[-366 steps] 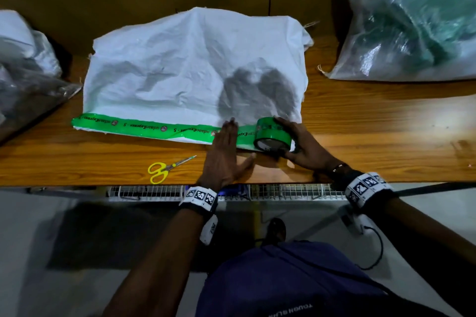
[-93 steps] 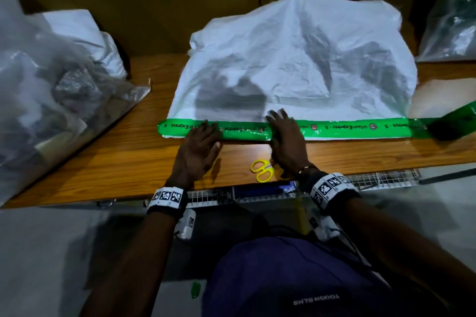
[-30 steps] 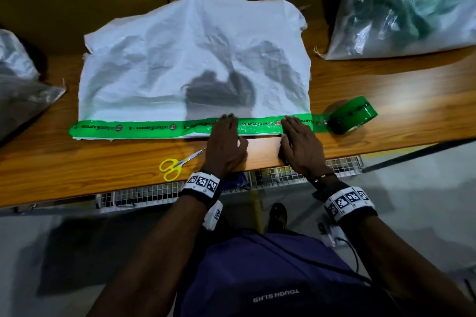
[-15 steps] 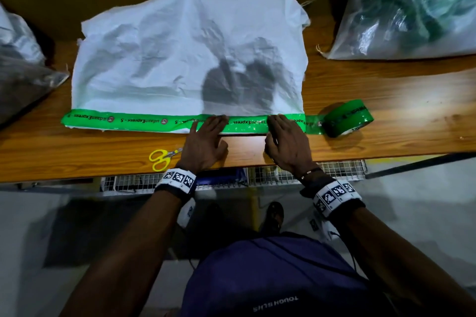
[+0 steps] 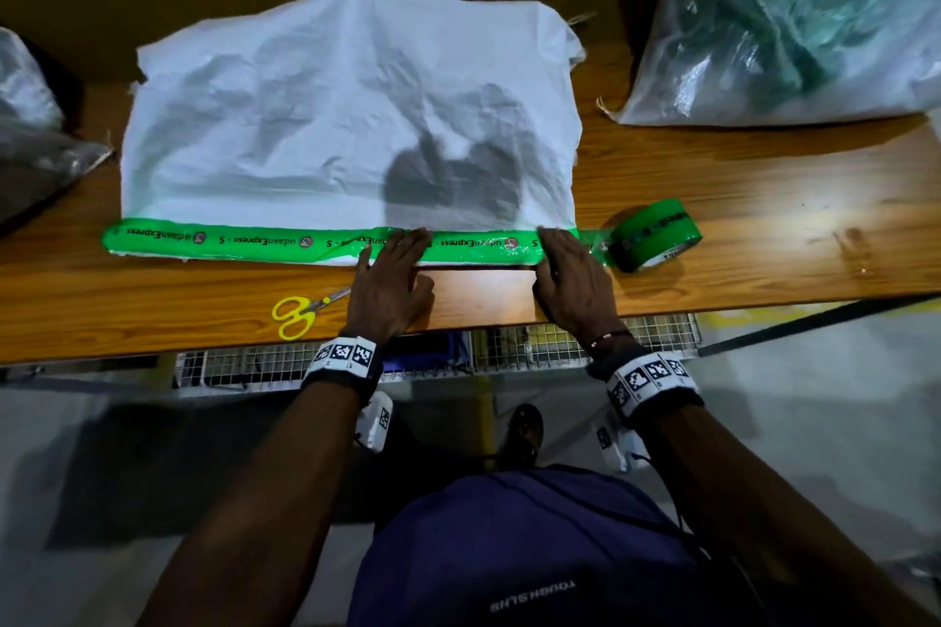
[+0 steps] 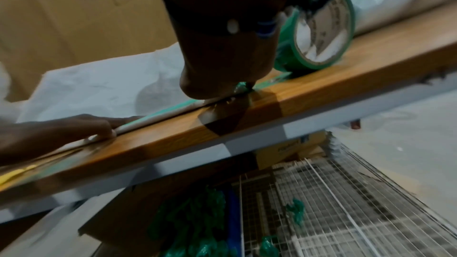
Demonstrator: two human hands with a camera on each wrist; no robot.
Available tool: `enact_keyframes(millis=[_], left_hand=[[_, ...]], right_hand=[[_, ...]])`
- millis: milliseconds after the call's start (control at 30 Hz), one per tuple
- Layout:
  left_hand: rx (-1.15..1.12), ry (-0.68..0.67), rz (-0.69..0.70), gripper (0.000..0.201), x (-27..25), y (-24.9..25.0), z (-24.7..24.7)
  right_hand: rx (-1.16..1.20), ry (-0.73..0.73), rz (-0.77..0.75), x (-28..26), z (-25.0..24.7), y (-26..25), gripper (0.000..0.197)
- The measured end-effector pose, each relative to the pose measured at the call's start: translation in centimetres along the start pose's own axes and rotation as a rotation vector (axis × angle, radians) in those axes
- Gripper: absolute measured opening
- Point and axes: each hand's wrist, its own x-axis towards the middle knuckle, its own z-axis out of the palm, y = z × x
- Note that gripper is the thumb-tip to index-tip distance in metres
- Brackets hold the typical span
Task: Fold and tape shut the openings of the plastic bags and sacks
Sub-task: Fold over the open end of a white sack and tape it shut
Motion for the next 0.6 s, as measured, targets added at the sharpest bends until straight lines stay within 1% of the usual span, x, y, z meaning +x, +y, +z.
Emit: enact_keyframes(millis=[133, 200, 300, 400, 467, 533, 600], left_hand=[[0.012, -0.069, 0.038, 0.079, 0.2, -0.7, -0.7], [0.042, -0.109, 0.075, 0.083, 0.3, -1.1, -0.9], [0.041, -0.129, 0.115, 0.081, 0.3, -2.2, -1.1], [0.030, -0.157, 0.154, 0.081, 0.5, -3.2, -1.6], [0.025, -0.186, 0.182, 0.083, 0.8, -3.5, -2.0], [-0.041, -0.222, 0.215, 0.082, 1.0, -4.0, -2.7], [-0.174, -0.209, 0.244, 0.072, 0.4, -4.9, -3.9]], right_hand=[[0.052, 0.039, 0.065, -0.2, 0.5, -0.1, 0.050], [0.047, 0.043, 0.051, -0.3, 0.7, -0.2, 0.051], [-0.028, 0.002, 0.006, -0.6, 0.9, -0.4, 0.055], [-0.085, -0.015, 0.003, -0.8, 1.5, -1.1, 0.059], [-0.125, -0.002, -0.002, -1.2, 2.0, -1.4, 0.061], [-0.159, 0.036, 0.004, -1.8, 2.4, -1.6, 0.062], [-0.151, 0.090, 0.020, -2.9, 2.7, -2.3, 0.061]])
